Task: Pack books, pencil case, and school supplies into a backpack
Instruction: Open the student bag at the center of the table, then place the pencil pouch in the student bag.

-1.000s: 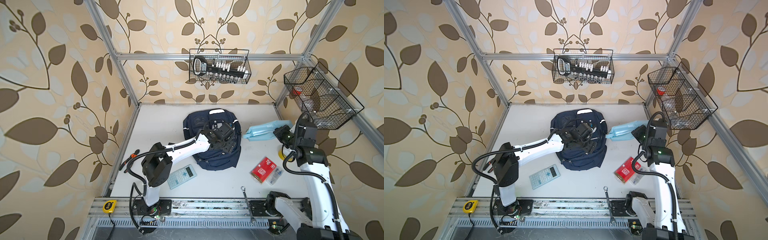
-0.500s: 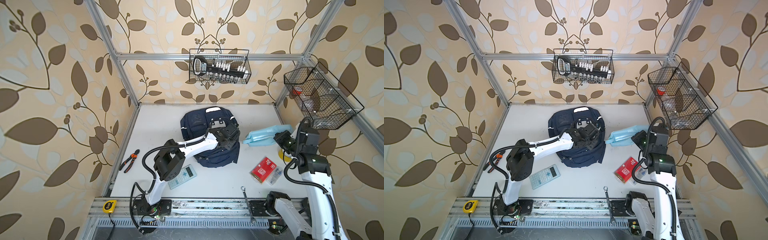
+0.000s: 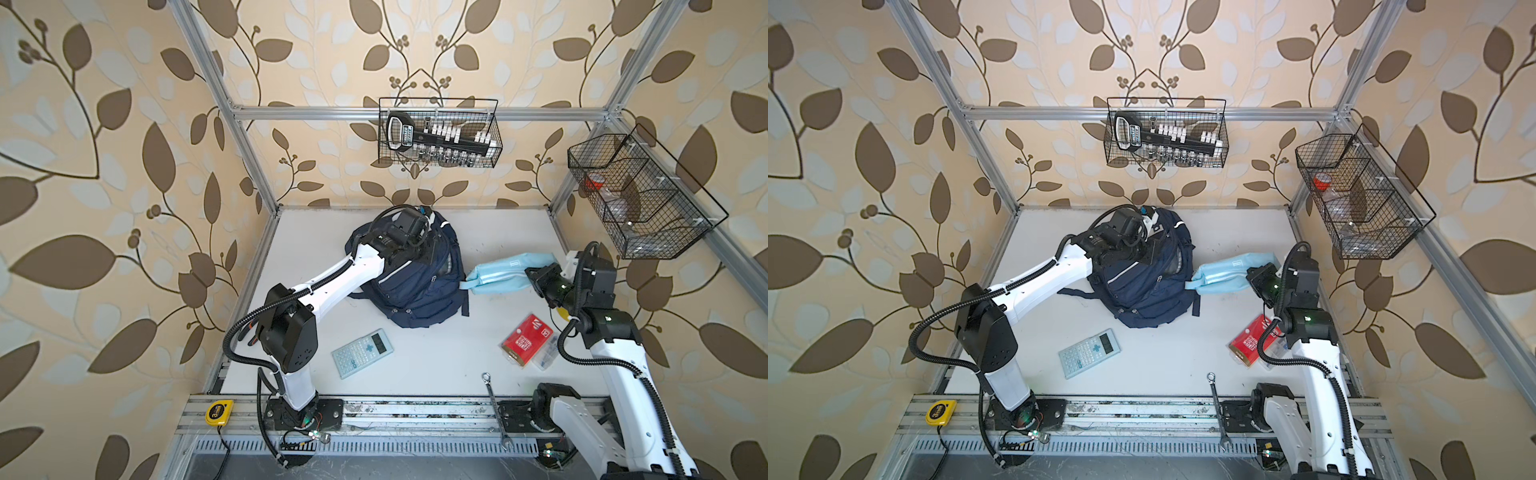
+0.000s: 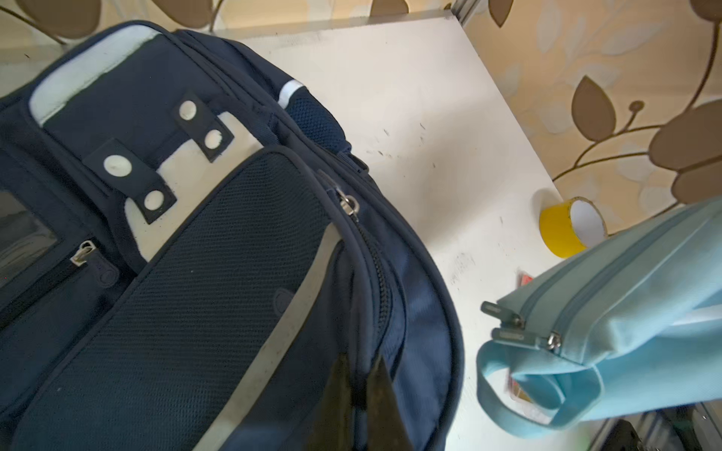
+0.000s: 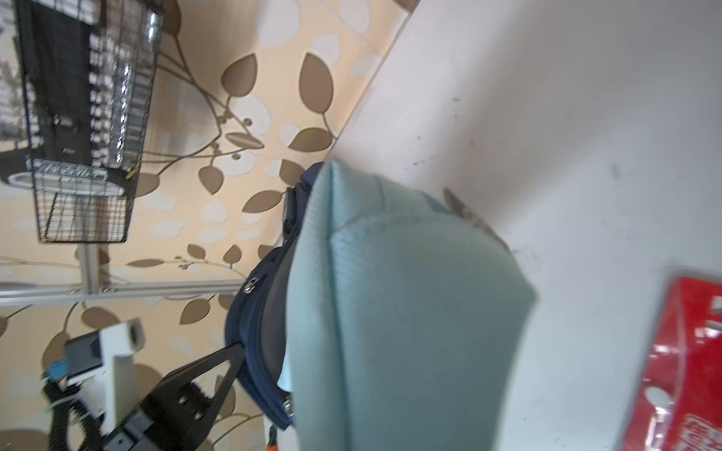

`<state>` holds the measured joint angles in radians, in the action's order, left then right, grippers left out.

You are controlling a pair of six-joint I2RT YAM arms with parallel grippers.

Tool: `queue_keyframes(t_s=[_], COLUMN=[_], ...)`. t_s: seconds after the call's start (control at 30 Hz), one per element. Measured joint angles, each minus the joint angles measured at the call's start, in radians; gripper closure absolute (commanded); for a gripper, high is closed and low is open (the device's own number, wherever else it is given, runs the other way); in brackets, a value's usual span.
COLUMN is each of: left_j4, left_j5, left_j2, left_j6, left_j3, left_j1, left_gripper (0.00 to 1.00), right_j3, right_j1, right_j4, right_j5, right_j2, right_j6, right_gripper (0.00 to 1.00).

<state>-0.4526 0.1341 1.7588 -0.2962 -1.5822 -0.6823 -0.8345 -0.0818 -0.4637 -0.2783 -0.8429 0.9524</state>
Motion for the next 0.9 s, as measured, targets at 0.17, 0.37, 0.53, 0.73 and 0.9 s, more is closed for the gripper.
queue_keyframes(t_s=[0.17, 0.37, 0.53, 0.73, 0.9], left_j4=[0.0, 0.013, 0.023, 0.028, 0.034], left_j5=[0.043, 0.064, 0.074, 0.078, 0.111], left_j2=[0.0, 0.0, 0.0, 0.0, 0.0], left_j6=[-0.007, -0.022, -0.023, -0.023, -0.023], left_j3=[0.0, 0.003, 0.01, 0.01, 0.009], left_j1=[-0.006, -0.006, -0.006, -0.004, 0.009], left_gripper=[1.0, 1.0, 1.0, 1.0, 1.0], right_j3=[0.0, 0.016, 0.056, 0.039, 0.039], right_j1=[0.068, 0.072, 0.113, 0.371, 0.517], right_j4=[0.095, 0.224, 0.321, 0.418, 0.558], right_j5=[0.04, 0.095, 0.121, 0.187, 0.226], right_j2=[-0.015, -0.127, -0.226, -0.351, -0.468], right_j6=[0.056, 0.103, 0.13, 0.135, 0.156], right_gripper=[1.0, 1.0, 1.0, 1.0, 1.0])
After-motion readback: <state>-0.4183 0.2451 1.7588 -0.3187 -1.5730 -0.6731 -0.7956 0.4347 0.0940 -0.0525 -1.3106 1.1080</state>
